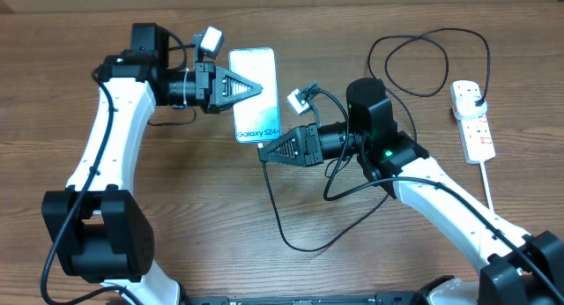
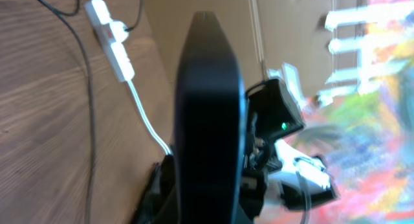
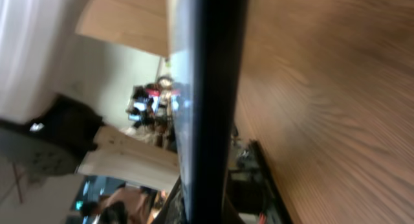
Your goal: Plug charger to phone and switch on socket
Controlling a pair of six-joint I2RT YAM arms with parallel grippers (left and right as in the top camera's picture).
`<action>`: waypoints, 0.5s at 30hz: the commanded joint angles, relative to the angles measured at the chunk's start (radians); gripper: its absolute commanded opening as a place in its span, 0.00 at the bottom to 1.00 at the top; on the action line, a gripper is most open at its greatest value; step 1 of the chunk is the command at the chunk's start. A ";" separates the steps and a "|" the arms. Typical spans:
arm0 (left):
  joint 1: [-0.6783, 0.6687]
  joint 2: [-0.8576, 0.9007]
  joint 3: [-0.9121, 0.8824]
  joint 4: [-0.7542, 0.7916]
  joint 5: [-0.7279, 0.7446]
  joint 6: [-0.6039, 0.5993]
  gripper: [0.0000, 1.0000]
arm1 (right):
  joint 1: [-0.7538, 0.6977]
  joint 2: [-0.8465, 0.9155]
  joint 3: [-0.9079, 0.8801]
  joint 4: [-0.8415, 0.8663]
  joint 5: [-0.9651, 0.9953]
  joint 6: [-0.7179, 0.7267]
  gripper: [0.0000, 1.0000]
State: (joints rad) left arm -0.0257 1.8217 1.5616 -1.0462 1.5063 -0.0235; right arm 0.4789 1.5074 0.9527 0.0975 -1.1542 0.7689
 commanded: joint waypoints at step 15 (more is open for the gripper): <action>-0.019 -0.038 -0.026 0.053 -0.534 -0.192 0.04 | -0.036 0.009 0.035 -0.917 1.118 -0.445 0.04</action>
State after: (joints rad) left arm -0.0502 1.8198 1.5414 -0.9970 1.0748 -0.1745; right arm 0.4458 1.5085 0.9947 -0.8062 -0.3050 0.3573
